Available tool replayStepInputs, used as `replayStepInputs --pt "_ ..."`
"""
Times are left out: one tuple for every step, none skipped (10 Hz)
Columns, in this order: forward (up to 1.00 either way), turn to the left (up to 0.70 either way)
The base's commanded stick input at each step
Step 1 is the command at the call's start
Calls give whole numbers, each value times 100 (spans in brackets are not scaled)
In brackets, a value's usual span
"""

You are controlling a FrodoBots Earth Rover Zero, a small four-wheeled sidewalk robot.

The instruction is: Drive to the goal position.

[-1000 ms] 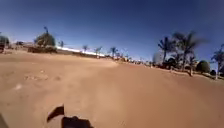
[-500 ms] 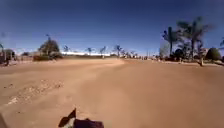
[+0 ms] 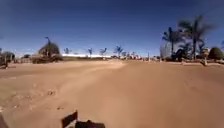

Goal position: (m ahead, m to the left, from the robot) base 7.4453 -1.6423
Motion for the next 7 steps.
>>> replayStepInputs --pt "70 0" --pt "70 0" --pt "70 0" --pt "70 0" --pt "70 0" --pt "70 0" --pt "70 0"
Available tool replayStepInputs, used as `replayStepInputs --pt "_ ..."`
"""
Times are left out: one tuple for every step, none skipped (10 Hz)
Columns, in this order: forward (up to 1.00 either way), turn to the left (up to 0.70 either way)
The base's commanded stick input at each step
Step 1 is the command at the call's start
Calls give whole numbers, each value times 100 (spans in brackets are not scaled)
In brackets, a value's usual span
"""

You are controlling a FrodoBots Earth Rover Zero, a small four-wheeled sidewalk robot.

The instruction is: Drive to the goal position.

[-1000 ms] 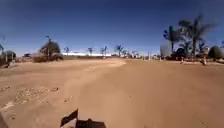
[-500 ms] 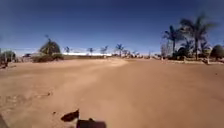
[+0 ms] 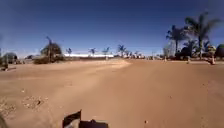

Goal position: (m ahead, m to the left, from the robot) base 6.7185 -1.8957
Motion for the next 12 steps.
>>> replayStepInputs --pt "70 0" --pt "70 0" --pt "70 0" --pt "70 0" --pt "70 0" --pt "70 0" --pt "70 0" --pt "70 0" --pt "70 0" --pt "70 0" --pt "70 0" --pt "70 0"
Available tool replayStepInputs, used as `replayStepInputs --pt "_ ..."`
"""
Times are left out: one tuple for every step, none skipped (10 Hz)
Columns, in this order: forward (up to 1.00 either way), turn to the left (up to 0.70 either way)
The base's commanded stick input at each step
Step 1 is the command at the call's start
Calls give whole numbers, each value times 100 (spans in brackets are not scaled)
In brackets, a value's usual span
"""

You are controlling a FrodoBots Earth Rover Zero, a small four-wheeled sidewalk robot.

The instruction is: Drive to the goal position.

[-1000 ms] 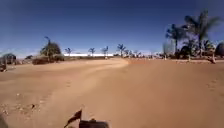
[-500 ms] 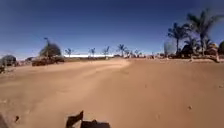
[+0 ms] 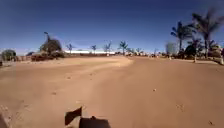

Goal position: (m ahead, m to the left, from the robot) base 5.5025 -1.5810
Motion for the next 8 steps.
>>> replayStepInputs --pt "70 0" --pt "70 0" --pt "70 0" --pt "70 0" --pt "70 0" --pt "70 0" --pt "70 0" --pt "70 0"
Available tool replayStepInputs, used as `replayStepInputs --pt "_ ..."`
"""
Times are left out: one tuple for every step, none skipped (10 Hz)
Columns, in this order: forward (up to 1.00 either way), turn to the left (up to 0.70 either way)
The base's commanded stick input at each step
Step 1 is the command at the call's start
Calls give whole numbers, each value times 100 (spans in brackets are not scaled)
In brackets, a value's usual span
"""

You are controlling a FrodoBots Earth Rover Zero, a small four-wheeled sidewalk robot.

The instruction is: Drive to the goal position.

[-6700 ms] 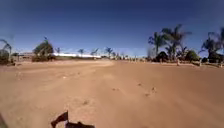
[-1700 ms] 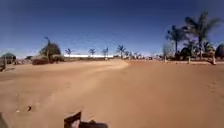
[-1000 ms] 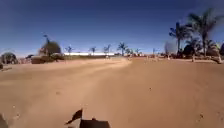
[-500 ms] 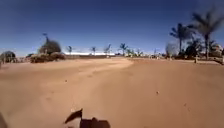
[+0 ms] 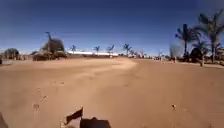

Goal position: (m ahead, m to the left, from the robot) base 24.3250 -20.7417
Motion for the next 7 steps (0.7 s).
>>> replayStepInputs --pt "70 0" --pt "70 0" --pt "70 0" --pt "70 0" --pt "70 0" --pt "70 0" --pt "70 0"
